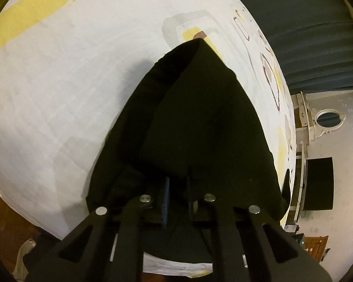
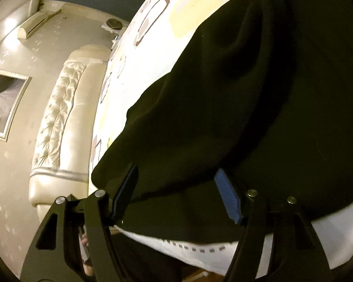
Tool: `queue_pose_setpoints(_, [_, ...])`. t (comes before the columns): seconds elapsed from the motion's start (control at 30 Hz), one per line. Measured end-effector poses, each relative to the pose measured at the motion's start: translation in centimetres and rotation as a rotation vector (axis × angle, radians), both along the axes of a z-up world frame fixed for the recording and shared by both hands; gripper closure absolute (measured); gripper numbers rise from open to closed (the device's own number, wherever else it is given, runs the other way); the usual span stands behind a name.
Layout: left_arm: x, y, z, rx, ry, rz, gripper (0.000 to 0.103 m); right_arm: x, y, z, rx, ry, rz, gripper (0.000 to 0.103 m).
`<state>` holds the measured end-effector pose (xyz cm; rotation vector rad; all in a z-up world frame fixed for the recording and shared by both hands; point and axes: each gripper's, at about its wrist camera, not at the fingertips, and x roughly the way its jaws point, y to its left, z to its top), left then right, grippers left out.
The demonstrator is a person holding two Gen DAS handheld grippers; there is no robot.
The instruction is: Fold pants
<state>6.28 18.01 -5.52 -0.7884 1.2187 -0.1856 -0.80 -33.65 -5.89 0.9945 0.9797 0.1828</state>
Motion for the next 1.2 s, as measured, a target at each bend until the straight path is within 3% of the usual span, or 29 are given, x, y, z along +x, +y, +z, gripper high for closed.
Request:
queue_pose_setpoints(0.03, [0.0, 0.0, 0.2, 0.005, -0.004, -0.004, 0.094, 0.3, 0.1, -0.2, -0.002, 0.010, -0.012, 0.054])
queue_pose_setpoints(0.07, [-0.1, -0.1, 0.3, 0.013, -0.006, -0.008, 0.094, 0.6, 0.2, -0.4, -0.015, 0.030, -0.022, 0.075])
queue_pose_setpoints(0.1, [-0.1, -0.1, 0.6, 0.021, -0.009, -0.009, 0.095, 0.8, 0.2, -0.7, -0.029, 0.049, -0.026, 0.087])
queue_pose_setpoints(0.13, [-0.2, 0.0, 0.8, 0.023, -0.009, -0.007, 0.095, 1.0, 0.3, -0.9, -0.036, 0.067, -0.032, 0.095])
queue_pose_setpoints(0.17, [-0.4, 0.1, 1.1, 0.024, -0.006, 0.001, 0.095, 0.8, 0.2, -1.1, -0.021, 0.071, -0.044, 0.095])
queue_pose_setpoints(0.43, [-3.6, 1.0, 3.1, 0.023, -0.007, -0.002, 0.095, -3.0, 0.6, 3.3, -0.031, -0.036, -0.036, 0.096])
queue_pose_setpoints(0.7, [-4.3, 1.3, -0.2, 0.008, 0.089, -0.009, 0.095, -6.0, 0.5, -0.9, -0.012, 0.095, -0.023, 0.097])
queue_pose_setpoints(0.93, [-3.9, 0.6, 0.2, 0.028, 0.076, -0.030, 0.095, -5.9, 0.6, -0.8, -0.032, 0.093, 0.004, 0.096])
queue_pose_setpoints(1.07, [-4.4, -0.1, 1.5, 0.074, 0.039, -0.074, 0.094, -6.3, -0.2, -0.4, 0.018, 0.108, -0.005, 0.083])
queue_pose_setpoints(1.17, [-5.4, -0.9, 3.0, 0.154, 0.002, -0.123, 0.090, -7.2, -1.2, 1.5, -0.030, 0.116, -0.018, 0.062])
queue_pose_setpoints(1.2, [-5.9, -1.3, 3.8, 0.184, -0.019, -0.147, 0.086, -7.4, -1.7, 2.4, -0.052, 0.109, -0.026, 0.061])
